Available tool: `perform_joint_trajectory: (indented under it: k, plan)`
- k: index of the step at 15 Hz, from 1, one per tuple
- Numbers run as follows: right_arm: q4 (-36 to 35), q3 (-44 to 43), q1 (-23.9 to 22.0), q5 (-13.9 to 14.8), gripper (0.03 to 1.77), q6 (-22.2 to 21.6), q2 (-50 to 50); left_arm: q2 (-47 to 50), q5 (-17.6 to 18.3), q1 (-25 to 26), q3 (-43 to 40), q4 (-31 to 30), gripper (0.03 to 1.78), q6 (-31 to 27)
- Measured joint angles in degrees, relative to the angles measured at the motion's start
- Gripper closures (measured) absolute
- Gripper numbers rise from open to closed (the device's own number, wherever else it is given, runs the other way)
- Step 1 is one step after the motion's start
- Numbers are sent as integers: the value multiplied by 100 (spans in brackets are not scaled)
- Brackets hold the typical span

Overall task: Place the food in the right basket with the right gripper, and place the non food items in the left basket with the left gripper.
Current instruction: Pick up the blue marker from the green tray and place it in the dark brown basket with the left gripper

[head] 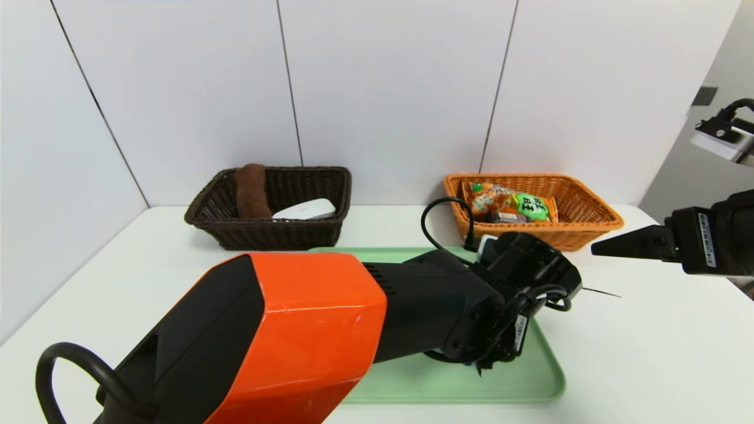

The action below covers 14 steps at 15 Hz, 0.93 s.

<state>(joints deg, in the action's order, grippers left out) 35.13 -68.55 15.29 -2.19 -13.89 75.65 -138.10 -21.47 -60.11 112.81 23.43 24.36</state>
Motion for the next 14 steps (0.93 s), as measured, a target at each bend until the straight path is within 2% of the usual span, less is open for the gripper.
perform_joint_trajectory:
  k: [4, 8, 12, 14]
  plan:
    - [0, -2, 0, -4, 10, -2, -5, 13, -39, 2, -2, 16, 156, -27]
    - [0, 0, -27, -23, 10, -2, -7, 245, -441, 226, -16, 105, 156, -358]
    - [-7, 0, -38, -33, 10, 6, -9, 1029, -446, 898, -5, 267, 156, -855]
    - [-7, -6, -38, -26, 10, 11, -13, 1571, -238, 1384, -5, 462, 156, -1290]
